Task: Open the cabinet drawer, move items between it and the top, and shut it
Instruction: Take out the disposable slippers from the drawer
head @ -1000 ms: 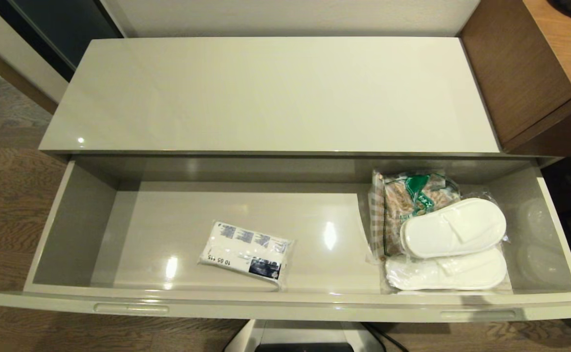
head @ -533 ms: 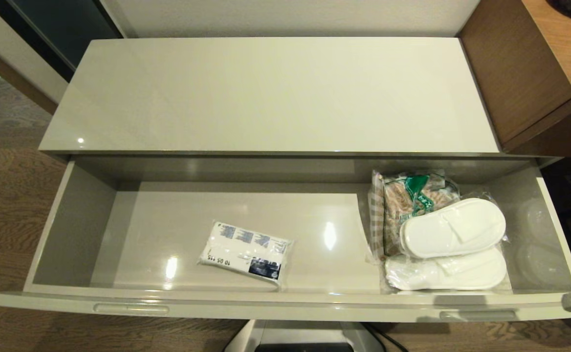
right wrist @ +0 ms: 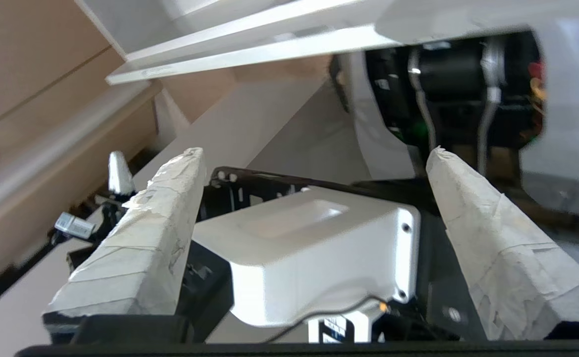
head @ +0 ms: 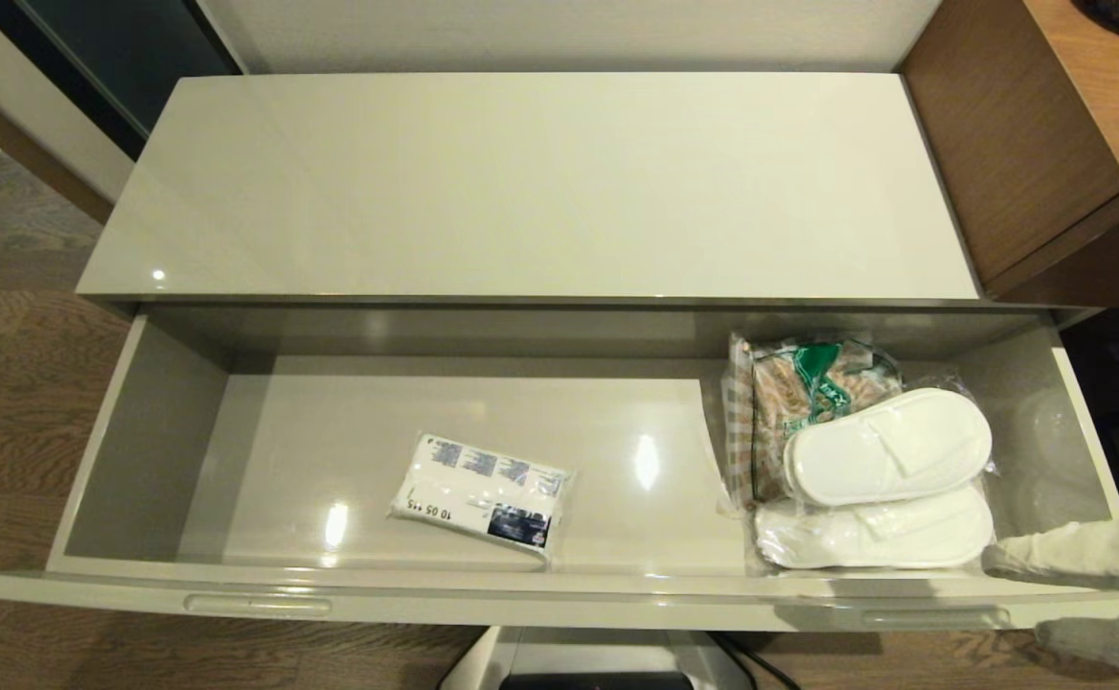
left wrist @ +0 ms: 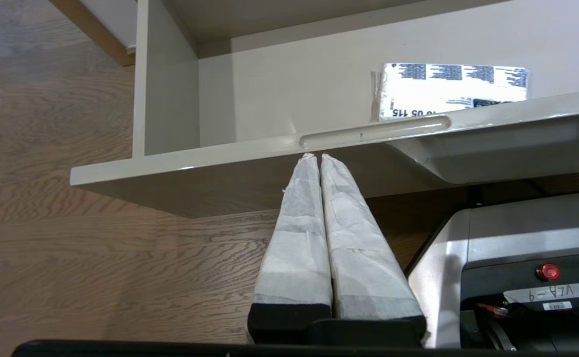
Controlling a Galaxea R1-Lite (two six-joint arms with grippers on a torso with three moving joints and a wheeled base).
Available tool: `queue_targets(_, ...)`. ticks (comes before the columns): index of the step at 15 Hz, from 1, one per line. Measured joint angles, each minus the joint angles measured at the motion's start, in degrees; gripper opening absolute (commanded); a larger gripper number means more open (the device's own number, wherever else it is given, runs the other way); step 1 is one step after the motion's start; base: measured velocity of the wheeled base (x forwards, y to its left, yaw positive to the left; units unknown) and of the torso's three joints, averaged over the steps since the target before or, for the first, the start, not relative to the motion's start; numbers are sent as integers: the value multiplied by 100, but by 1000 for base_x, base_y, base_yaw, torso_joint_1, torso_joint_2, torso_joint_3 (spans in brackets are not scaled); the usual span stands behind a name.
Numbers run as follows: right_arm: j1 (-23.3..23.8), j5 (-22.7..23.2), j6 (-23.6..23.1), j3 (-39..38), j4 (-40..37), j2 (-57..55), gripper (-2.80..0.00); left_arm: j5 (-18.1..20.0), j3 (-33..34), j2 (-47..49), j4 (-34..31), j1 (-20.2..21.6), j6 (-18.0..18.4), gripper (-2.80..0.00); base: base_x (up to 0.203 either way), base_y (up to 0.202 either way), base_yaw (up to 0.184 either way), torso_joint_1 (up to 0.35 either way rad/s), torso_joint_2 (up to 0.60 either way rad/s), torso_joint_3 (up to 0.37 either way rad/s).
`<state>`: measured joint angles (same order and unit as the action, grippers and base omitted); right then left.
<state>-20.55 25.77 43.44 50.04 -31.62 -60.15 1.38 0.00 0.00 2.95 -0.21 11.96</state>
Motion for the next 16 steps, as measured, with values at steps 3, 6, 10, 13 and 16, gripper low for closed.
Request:
queue_targets(3,-165,0,-5,-95,351,-193,0,0,0,0,0,5,0,-280,0,0,0,0,0,0)
queue_targets(6,-191,-2,-44,-188,399,-297,0,3,0,0,0,0,0,-280,0,0,0,0,0,0)
queue_targets(10,-193,-6,-52,-261,406,-338,0,2,0,0,-1,5,0,-280,0,0,0,0,0,0)
queue_targets(13,-191,-103,-38,-283,479,-386,0,2,0,0,0,-1,0,-280,0,0,0,0,0,0)
queue_targets(16,-183,-447,6,-352,691,-521,0,2,0,0,0,5,0,-280,0,0,0,0,0,0)
